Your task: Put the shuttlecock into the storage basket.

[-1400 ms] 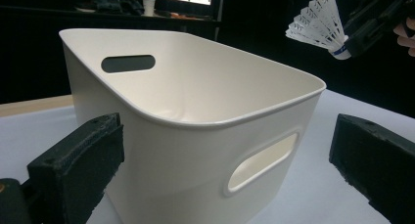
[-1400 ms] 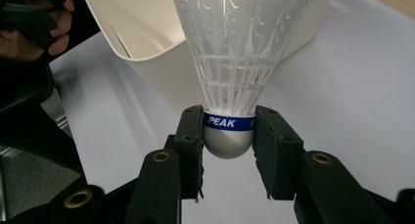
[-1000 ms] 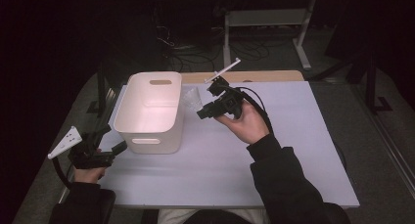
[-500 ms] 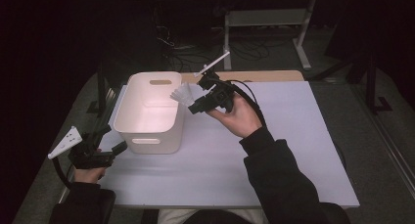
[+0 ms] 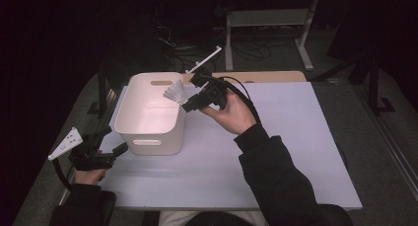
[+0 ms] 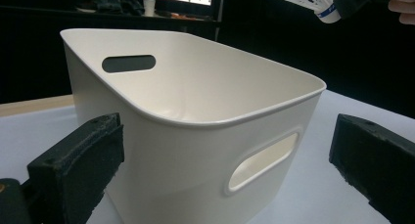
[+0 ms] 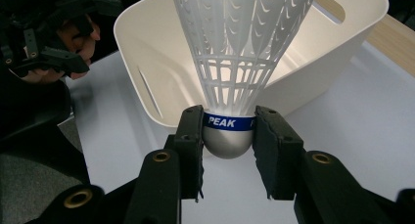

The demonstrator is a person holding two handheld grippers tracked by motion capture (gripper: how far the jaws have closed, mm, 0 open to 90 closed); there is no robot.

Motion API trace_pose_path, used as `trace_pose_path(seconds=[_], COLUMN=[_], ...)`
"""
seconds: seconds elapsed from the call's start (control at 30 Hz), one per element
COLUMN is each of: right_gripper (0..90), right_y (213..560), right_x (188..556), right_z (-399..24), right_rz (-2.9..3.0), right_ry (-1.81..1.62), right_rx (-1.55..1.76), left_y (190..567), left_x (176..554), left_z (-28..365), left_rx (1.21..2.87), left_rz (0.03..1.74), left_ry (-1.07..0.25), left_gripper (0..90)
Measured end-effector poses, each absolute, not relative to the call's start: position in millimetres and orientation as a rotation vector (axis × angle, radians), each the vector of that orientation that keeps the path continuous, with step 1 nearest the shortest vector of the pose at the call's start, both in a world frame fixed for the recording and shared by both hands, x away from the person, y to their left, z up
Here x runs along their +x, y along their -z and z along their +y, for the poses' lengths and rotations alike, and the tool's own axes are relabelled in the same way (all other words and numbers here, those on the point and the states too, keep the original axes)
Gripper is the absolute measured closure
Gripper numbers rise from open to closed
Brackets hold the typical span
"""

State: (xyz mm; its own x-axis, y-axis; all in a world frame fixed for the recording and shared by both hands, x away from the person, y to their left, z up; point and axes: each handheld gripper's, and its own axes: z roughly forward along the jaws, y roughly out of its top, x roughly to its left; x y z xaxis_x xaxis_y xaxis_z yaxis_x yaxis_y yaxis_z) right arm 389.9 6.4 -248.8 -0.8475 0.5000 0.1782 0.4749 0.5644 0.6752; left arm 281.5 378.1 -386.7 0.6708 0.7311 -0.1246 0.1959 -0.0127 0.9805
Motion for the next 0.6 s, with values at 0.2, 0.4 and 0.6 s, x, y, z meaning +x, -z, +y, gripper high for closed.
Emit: trace_pose_path(seconds=[0.2, 0.4, 0.6], right_gripper=[64.0, 64.0, 64.0], right_y=[248.3, 249.3, 250.6], right_x=[393.4, 396.2, 400.2], right_z=[15.4, 21.3, 27.1], right_rz=[2.759, 2.764, 2.769], right_ry=[-1.179, -1.187, -1.186], right_rx=[0.835, 0.835, 0.829], left_y=[386.8, 386.9, 386.9], left_x=[281.4, 281.5, 281.5], left_z=[378.0, 378.0, 378.1], left_rx=[1.563, 1.563, 1.563], left_rz=[0.789, 0.789, 0.789], left_ry=[-0.503, -0.503, -0.502], left_gripper=[0.0, 0.0, 0.0])
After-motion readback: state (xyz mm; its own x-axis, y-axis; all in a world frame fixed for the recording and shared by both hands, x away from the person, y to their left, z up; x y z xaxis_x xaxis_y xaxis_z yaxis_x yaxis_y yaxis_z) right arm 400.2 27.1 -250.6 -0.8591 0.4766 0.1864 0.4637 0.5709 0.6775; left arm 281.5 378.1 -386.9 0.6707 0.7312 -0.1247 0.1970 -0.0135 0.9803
